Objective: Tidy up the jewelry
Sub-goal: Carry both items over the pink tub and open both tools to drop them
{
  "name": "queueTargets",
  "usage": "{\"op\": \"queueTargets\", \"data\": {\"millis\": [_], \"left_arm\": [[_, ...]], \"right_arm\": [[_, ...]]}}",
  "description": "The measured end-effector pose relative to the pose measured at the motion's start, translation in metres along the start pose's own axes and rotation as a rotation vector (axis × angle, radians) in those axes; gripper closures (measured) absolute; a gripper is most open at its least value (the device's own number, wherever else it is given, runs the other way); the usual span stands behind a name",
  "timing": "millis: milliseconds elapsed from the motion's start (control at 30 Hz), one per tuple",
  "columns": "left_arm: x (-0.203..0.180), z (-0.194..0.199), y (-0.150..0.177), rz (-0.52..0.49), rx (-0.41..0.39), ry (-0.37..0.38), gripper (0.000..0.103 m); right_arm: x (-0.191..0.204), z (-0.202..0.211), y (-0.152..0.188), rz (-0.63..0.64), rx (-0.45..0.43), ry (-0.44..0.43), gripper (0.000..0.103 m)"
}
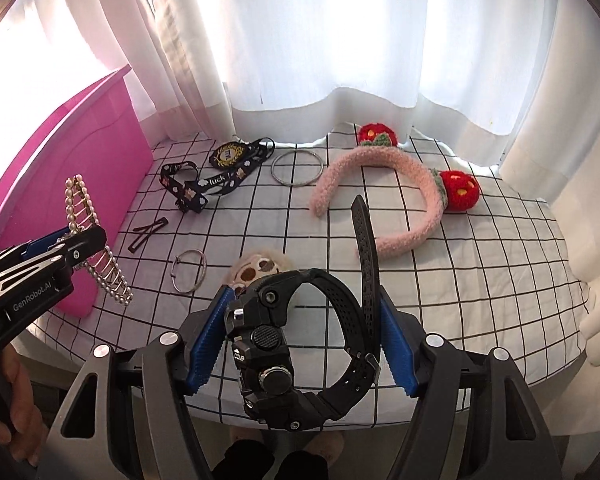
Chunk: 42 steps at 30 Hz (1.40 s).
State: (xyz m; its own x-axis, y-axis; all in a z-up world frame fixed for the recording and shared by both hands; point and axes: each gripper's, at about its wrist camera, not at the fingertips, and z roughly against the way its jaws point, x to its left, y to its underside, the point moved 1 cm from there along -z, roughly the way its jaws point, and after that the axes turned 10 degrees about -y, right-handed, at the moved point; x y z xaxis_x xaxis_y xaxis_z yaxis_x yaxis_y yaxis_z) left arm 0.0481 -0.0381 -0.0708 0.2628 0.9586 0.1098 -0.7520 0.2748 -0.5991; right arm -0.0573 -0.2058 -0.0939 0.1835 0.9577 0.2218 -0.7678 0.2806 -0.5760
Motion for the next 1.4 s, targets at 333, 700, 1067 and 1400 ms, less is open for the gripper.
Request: {"op": "queueTargets", "data": {"millis": [333, 700, 1067, 1400], "left_arm": [[0.045, 0.067, -0.063, 0.093, -0.135, -0.011, 0.061], [0.18, 0.057, -0.082, 0.24, -0.097, -0.252, 0.061], [0.251, 0.014, -0.061, 0.345, 0.04, -0.328, 0.061], [0.269, -0.018, -0.061, 0.385, 0.127, -0.311, 0.061]], "right_arm": [[0.056, 0.04, -0.063, 0.11, -0.123, -0.074, 0.036], [0.197, 0.02, -0.132, 0.329, -0.132, -0.317, 0.036], [0.3, -0.058, -0.154, 0.425, 0.013, -0.391, 0.036], [0.311, -0.105, -0.161, 0.401, 0.143, -0.32, 0.036]]}}
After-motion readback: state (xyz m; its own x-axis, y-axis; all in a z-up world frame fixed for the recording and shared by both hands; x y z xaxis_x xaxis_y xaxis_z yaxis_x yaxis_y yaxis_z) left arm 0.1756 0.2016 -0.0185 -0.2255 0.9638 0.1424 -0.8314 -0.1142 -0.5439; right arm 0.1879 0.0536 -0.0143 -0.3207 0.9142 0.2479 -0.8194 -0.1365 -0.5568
